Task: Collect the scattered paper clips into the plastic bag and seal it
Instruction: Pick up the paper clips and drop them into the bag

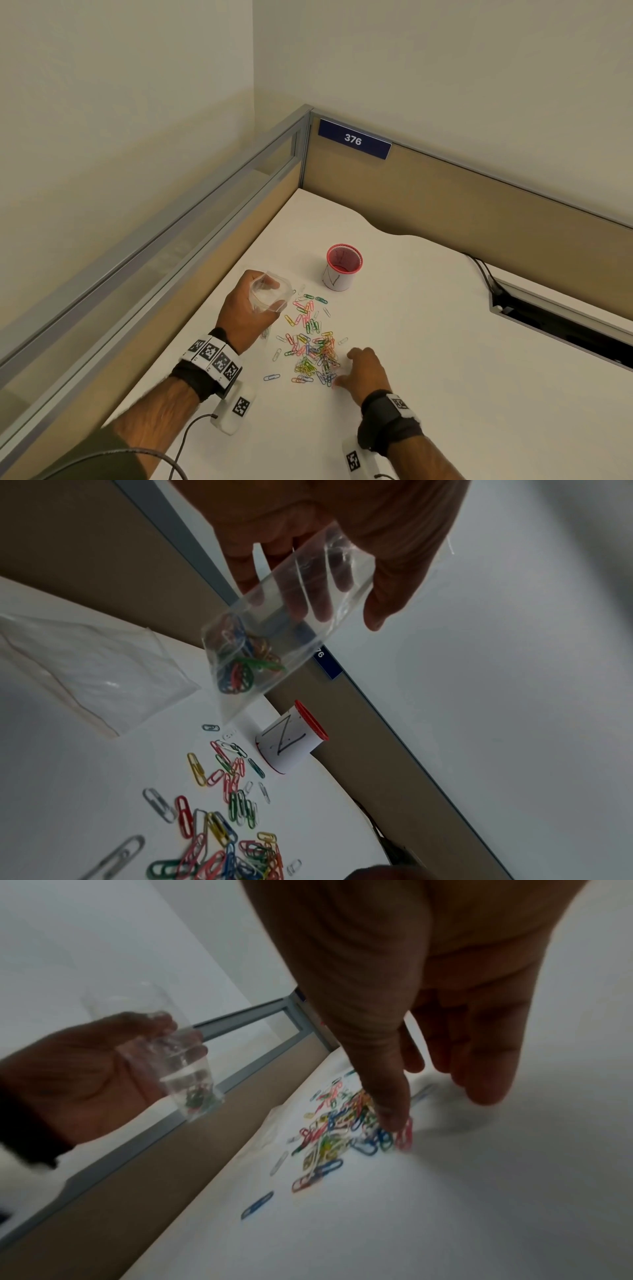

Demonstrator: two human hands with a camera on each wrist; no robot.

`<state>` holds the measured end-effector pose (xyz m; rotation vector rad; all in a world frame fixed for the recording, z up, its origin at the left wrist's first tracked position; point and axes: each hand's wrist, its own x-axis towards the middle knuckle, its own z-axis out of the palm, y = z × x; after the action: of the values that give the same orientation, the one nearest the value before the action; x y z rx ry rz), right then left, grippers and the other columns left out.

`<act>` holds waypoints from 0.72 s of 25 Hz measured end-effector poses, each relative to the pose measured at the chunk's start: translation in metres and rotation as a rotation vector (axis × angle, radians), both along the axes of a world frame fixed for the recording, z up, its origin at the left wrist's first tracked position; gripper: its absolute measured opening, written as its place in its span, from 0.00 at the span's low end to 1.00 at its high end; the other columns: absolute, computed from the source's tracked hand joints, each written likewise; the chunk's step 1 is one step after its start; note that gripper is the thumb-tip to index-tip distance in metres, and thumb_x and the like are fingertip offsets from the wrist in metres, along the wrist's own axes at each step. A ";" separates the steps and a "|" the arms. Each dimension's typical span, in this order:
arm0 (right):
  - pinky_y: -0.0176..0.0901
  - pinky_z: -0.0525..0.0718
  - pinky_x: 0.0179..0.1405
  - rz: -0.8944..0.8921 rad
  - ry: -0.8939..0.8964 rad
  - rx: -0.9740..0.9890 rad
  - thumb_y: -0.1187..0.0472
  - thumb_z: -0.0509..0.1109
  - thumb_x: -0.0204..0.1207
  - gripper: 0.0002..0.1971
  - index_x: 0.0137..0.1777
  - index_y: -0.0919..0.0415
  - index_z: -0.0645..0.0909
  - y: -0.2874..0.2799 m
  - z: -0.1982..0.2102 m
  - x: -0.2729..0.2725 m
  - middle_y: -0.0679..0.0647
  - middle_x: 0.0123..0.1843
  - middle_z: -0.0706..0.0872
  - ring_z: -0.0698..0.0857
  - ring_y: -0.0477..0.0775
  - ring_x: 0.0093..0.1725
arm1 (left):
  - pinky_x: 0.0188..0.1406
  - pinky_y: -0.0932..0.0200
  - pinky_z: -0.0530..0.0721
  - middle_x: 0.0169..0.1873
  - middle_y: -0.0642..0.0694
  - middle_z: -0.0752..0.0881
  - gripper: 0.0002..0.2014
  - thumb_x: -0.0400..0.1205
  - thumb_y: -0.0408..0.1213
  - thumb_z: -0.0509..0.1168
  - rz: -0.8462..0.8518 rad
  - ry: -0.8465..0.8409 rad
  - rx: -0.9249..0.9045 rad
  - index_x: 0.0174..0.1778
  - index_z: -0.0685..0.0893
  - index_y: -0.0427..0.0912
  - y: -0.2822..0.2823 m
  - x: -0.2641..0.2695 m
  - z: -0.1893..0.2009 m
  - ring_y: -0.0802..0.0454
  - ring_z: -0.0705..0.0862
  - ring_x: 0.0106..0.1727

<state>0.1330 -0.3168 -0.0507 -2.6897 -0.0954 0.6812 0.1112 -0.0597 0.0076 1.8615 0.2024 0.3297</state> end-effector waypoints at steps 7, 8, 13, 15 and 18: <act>0.45 0.79 0.55 0.033 -0.071 0.040 0.60 0.67 0.77 0.13 0.61 0.61 0.77 0.033 -0.006 0.002 0.60 0.62 0.78 0.82 0.61 0.58 | 0.55 0.74 0.76 0.53 0.51 0.87 0.20 0.73 0.36 0.80 -0.009 0.014 0.015 0.54 0.78 0.50 -0.006 0.000 -0.001 0.52 0.85 0.61; 0.46 0.79 0.56 0.043 -0.099 0.051 0.61 0.65 0.78 0.12 0.61 0.61 0.78 0.033 -0.003 0.008 0.60 0.62 0.79 0.82 0.61 0.58 | 0.56 0.73 0.76 0.53 0.51 0.87 0.20 0.73 0.36 0.80 -0.011 0.014 0.016 0.54 0.78 0.50 -0.006 -0.001 -0.001 0.52 0.85 0.61; 0.51 0.79 0.66 0.258 -0.096 0.042 0.58 0.74 0.73 0.25 0.70 0.54 0.76 0.028 0.010 0.035 0.56 0.69 0.76 0.77 0.59 0.66 | 0.57 0.70 0.77 0.53 0.51 0.87 0.20 0.73 0.36 0.80 0.007 0.015 0.010 0.54 0.78 0.50 -0.001 0.002 -0.004 0.50 0.85 0.62; 0.55 0.77 0.69 0.434 -0.060 -0.039 0.59 0.75 0.71 0.32 0.75 0.51 0.71 0.032 0.008 0.037 0.54 0.73 0.72 0.71 0.60 0.71 | 0.56 0.73 0.76 0.53 0.51 0.87 0.20 0.73 0.36 0.80 0.005 0.020 0.009 0.54 0.78 0.50 -0.002 0.003 -0.004 0.50 0.85 0.62; 0.52 0.81 0.62 0.521 -0.149 -0.107 0.58 0.71 0.76 0.23 0.71 0.51 0.75 0.035 -0.001 0.033 0.55 0.66 0.76 0.74 0.60 0.66 | 0.56 0.73 0.76 0.53 0.52 0.87 0.20 0.73 0.36 0.80 -0.005 0.019 0.011 0.54 0.78 0.50 -0.006 0.004 -0.003 0.52 0.85 0.62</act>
<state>0.1663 -0.2819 -0.0517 -2.8307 -0.8421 0.6376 0.1154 -0.0655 0.0046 1.8761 0.2100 0.3103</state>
